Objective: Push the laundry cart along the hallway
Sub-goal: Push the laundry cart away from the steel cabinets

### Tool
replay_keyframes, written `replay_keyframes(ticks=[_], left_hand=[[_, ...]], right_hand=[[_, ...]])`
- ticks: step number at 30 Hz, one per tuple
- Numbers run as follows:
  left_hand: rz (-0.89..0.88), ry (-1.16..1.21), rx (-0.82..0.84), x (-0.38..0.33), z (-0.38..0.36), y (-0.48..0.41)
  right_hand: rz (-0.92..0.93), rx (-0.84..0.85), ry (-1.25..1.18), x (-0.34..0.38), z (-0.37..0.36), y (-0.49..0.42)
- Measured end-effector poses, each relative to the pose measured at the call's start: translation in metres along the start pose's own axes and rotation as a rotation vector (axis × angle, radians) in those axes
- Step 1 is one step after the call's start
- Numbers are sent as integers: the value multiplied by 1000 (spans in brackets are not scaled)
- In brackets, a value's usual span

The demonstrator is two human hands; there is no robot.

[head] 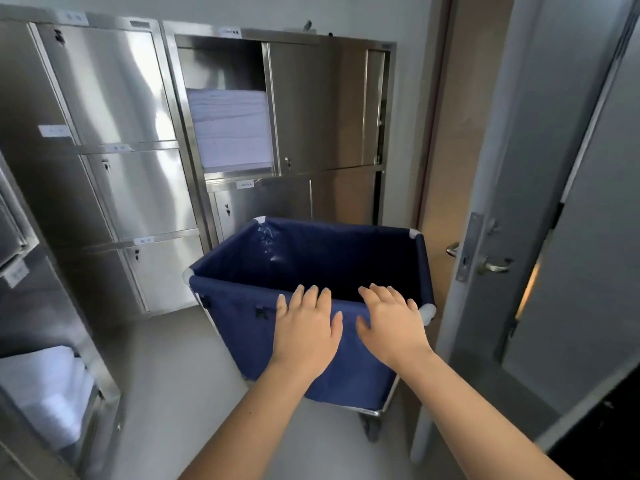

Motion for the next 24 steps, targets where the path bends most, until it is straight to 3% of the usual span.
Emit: replay_keyframes(ticks=[15,24], left_hand=[[-73,155,130,49,-139,-157],[-241,214,235,6,-226,-207]], right_hand=[[-141,77,45,-49,-100,-148],[-196,72,106,-112,-148,-183]])
Point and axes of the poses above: each hand's wrist, its own y-axis away from the middle knuckle, its own z-axis out of the back of the hand, x = y × z, the point moved 9 cm from there along -y, towards the middle knuckle, and after that the axes turned 4 degrees about y, right-handed, at the moved point
